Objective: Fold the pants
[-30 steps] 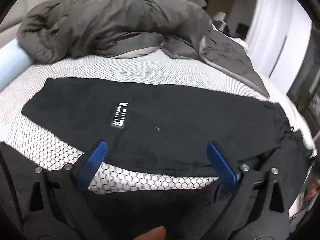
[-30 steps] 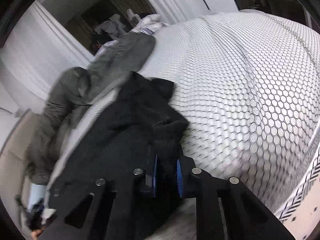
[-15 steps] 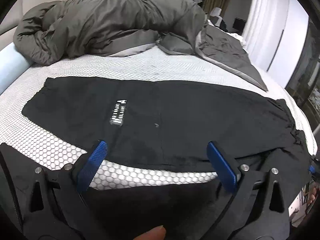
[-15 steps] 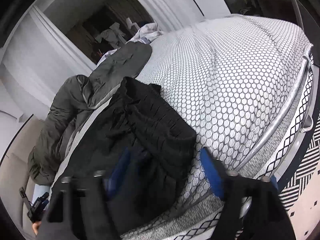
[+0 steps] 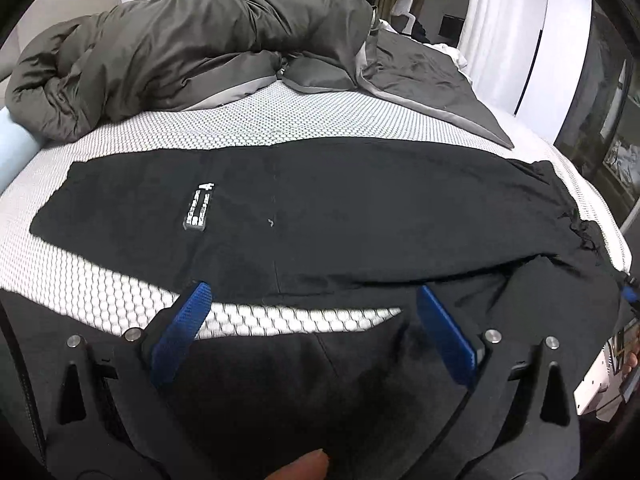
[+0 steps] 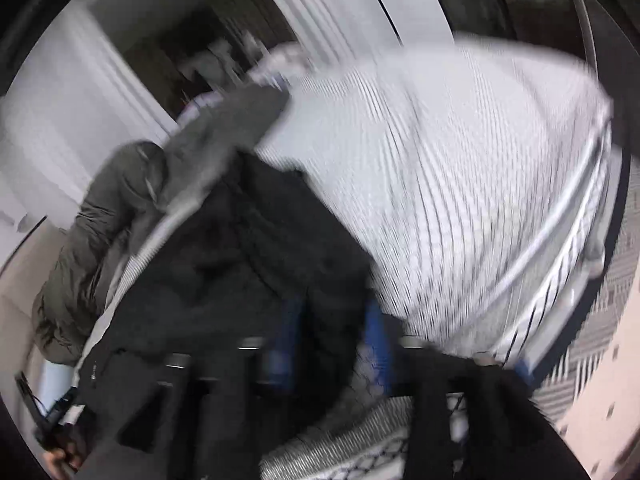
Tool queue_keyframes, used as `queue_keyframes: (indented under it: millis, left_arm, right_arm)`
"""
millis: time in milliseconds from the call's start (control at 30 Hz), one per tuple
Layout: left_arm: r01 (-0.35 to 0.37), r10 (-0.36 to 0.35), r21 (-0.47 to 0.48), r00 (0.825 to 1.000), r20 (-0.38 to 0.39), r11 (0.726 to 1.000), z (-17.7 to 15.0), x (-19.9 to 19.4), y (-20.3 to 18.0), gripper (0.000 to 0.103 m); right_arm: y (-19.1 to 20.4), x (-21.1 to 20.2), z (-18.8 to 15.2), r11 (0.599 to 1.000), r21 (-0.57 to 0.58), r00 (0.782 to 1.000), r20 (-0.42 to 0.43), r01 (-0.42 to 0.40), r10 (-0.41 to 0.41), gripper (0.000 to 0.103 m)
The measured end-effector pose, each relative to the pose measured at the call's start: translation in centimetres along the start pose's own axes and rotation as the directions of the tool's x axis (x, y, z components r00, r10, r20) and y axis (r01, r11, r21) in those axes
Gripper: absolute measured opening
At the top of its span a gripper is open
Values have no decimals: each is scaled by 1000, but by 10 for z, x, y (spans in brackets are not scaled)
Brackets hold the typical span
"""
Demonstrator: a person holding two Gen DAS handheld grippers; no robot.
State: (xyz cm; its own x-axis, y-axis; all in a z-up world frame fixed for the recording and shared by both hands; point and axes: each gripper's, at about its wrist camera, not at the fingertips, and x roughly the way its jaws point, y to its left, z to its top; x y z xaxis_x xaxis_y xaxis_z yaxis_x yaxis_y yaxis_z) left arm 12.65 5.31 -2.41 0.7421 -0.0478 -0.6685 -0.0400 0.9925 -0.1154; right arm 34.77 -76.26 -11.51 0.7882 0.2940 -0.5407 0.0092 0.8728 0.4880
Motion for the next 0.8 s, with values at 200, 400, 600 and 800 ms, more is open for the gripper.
queue_keyframes:
  millis: [200,400,600,800]
  left_arm:
    - [-37,39,-60,999,29,998,-48,-47,17,102]
    - [-159,177,-271,983,42,949,-82,-112,104,101]
    - [-171,207,-504,978,14,846,-116,-145,196,76]
    - [-203,198,-564,978,-71,800,-121,-119,240,66]
  right_arm:
    - [16,-27,-12,999,-43,995,95,-34,38,66]
    - [1,-32,-13,997,5,994,77,-78,77,72]
    - [-22,-35,-11,990,91,992,70,-109,102,72]
    - [-23,-34,-12,990,90,993,59,-111,106,72]
